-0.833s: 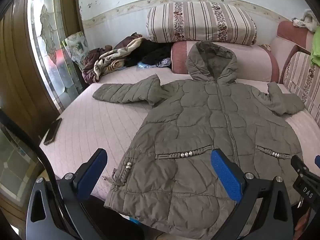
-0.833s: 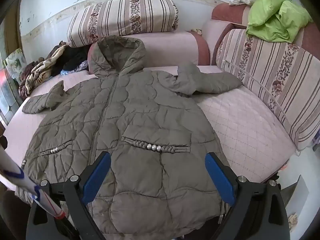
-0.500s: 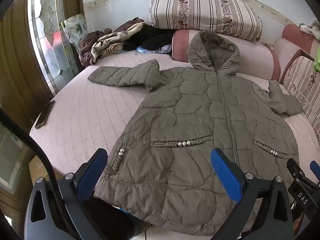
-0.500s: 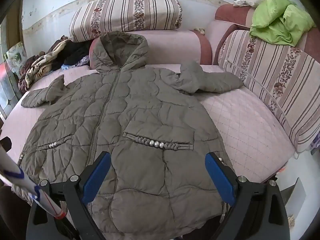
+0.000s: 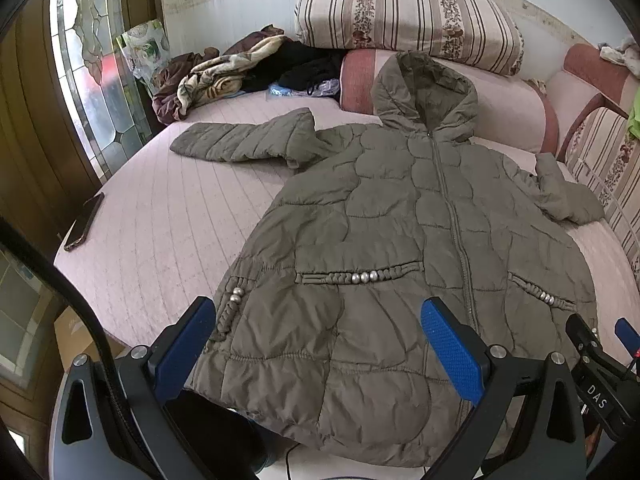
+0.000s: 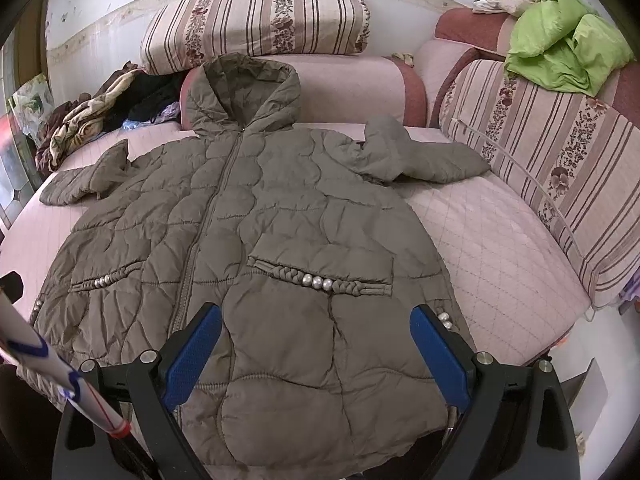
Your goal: Fold large clothes
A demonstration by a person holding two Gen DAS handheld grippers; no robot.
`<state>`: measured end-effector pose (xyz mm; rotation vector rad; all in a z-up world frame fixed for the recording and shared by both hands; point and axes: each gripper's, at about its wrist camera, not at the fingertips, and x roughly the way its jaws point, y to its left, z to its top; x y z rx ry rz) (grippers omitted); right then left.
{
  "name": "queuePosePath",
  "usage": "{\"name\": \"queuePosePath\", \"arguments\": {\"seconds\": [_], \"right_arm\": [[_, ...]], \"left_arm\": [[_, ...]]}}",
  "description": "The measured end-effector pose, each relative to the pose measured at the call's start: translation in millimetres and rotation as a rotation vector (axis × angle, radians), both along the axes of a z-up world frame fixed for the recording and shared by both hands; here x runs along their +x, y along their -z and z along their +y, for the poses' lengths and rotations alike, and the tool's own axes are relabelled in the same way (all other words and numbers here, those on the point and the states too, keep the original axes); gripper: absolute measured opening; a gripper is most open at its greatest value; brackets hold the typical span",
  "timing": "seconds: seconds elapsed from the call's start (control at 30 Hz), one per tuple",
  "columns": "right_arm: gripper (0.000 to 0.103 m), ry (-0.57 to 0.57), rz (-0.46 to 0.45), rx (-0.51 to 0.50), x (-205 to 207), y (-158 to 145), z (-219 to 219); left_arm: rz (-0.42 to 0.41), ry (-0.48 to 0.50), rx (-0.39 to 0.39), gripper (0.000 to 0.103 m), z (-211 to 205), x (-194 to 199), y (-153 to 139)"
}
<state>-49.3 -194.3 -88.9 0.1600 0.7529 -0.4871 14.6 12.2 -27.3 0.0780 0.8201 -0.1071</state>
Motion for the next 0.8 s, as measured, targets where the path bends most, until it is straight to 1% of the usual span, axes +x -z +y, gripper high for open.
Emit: {"name": "queuePosePath", "arguments": {"seconds": [0.27, 0.43, 0.63, 0.8], "right_arm": [[0.097, 0.0, 0.005, -0.002, 1, 3, 0], [0.097, 0.003, 0.009, 0.001, 2, 6, 0], [0.097, 0.003, 0.014, -0.001, 2, 8, 0], [0.097, 0.006, 0.023, -0.007, 3, 8, 1]], "left_arm": [[0.005, 0.002, 0.003, 0.101, -1, 1, 6], [0.022, -0.001, 0.006, 0.095, 0, 2, 11], [0.04, -0.016, 0.012, 0.094, 1, 5, 17], [0.063, -0.029, 0.001, 0.094, 5, 9, 26]]}}
